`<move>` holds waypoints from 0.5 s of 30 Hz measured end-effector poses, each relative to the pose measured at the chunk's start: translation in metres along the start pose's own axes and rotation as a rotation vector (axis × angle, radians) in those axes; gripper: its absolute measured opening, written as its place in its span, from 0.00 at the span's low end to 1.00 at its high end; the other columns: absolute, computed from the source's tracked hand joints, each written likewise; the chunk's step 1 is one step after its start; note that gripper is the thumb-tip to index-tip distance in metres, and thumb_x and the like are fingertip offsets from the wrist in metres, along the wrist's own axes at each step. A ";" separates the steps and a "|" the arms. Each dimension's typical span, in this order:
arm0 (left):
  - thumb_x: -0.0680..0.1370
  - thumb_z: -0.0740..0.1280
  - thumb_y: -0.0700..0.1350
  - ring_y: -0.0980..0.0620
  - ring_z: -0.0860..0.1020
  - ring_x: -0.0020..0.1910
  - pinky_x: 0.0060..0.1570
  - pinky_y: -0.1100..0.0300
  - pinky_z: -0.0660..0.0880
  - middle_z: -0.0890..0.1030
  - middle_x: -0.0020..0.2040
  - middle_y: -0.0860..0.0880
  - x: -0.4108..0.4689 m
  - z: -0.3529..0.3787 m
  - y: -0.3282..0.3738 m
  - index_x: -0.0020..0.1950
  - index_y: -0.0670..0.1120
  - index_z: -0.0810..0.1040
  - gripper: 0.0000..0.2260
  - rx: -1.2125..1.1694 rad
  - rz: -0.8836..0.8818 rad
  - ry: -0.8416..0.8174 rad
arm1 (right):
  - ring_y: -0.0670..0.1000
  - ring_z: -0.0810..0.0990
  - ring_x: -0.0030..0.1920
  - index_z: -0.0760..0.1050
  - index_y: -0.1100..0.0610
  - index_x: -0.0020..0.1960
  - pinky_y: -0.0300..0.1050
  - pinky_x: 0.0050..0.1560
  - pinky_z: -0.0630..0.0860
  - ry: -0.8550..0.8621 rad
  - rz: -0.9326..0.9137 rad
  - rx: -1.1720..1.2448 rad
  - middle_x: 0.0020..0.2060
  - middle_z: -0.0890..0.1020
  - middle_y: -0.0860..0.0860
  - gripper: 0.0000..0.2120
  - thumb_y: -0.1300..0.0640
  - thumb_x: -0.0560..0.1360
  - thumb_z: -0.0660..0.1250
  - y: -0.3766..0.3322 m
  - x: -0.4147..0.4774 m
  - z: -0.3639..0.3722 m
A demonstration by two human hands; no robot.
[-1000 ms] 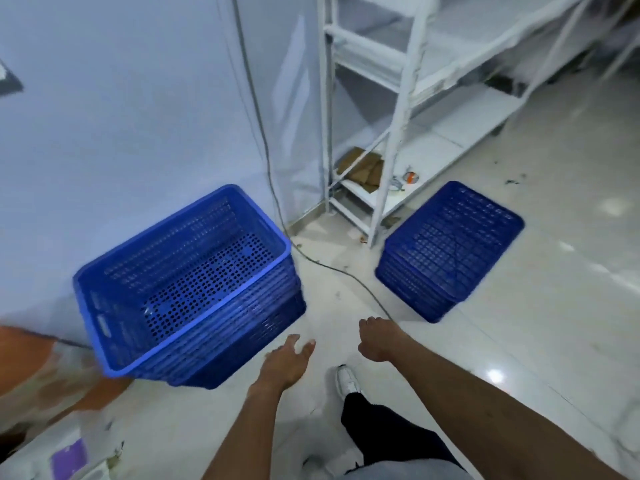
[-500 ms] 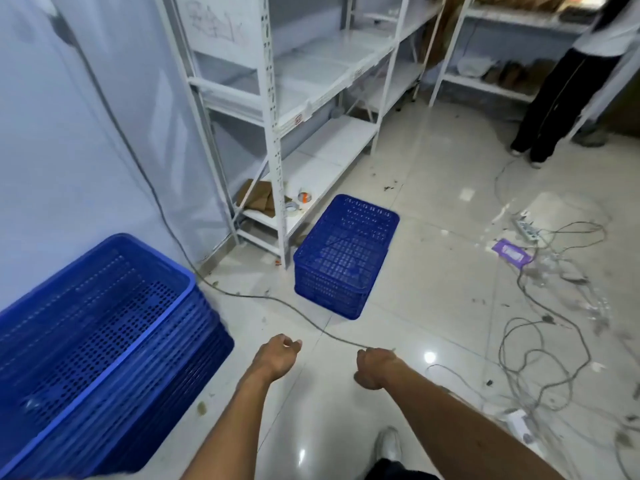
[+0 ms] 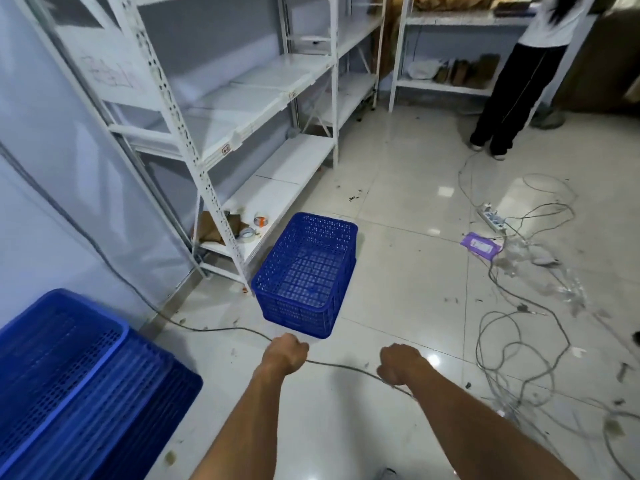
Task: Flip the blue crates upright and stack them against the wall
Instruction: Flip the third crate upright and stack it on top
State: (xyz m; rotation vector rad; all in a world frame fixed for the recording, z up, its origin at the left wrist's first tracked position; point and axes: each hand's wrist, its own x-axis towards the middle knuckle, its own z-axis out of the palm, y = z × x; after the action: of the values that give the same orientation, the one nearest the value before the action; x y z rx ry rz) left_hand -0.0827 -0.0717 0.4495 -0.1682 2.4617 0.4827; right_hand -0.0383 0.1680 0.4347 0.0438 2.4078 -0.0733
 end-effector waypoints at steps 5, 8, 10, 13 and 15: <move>0.81 0.57 0.52 0.44 0.75 0.64 0.61 0.54 0.71 0.77 0.66 0.43 0.023 0.003 0.044 0.66 0.42 0.75 0.20 0.171 0.021 -0.042 | 0.58 0.74 0.66 0.70 0.60 0.68 0.47 0.63 0.71 0.015 0.045 0.057 0.66 0.75 0.58 0.23 0.47 0.80 0.56 0.060 0.013 -0.009; 0.80 0.58 0.53 0.44 0.76 0.63 0.60 0.54 0.71 0.77 0.66 0.44 0.049 -0.007 0.052 0.66 0.42 0.75 0.20 0.251 0.007 -0.044 | 0.58 0.74 0.66 0.70 0.60 0.68 0.47 0.62 0.71 0.009 0.047 0.080 0.66 0.75 0.58 0.21 0.50 0.80 0.56 0.073 0.030 -0.018; 0.80 0.58 0.52 0.44 0.76 0.63 0.60 0.54 0.71 0.77 0.65 0.43 0.072 -0.018 0.053 0.66 0.42 0.75 0.20 0.304 0.014 -0.043 | 0.59 0.75 0.65 0.71 0.61 0.67 0.47 0.61 0.71 -0.008 0.040 0.095 0.66 0.75 0.58 0.21 0.50 0.80 0.57 0.074 0.046 -0.025; 0.80 0.58 0.52 0.44 0.76 0.63 0.60 0.53 0.72 0.77 0.65 0.43 0.111 -0.034 0.051 0.67 0.42 0.74 0.21 0.407 0.039 -0.057 | 0.59 0.75 0.64 0.72 0.60 0.66 0.46 0.59 0.71 -0.006 0.044 0.125 0.64 0.76 0.58 0.20 0.51 0.80 0.57 0.070 0.075 -0.035; 0.79 0.58 0.53 0.44 0.76 0.62 0.59 0.53 0.72 0.78 0.65 0.43 0.144 -0.045 0.048 0.66 0.42 0.75 0.20 0.455 0.060 -0.075 | 0.59 0.75 0.64 0.72 0.60 0.65 0.46 0.59 0.71 -0.005 0.063 0.160 0.64 0.76 0.58 0.19 0.51 0.80 0.56 0.066 0.101 -0.044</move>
State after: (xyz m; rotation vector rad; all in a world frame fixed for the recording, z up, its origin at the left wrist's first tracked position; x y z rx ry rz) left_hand -0.2345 -0.0447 0.4111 0.1095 2.4366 -0.0533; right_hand -0.1396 0.2382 0.3971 0.1924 2.3882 -0.2367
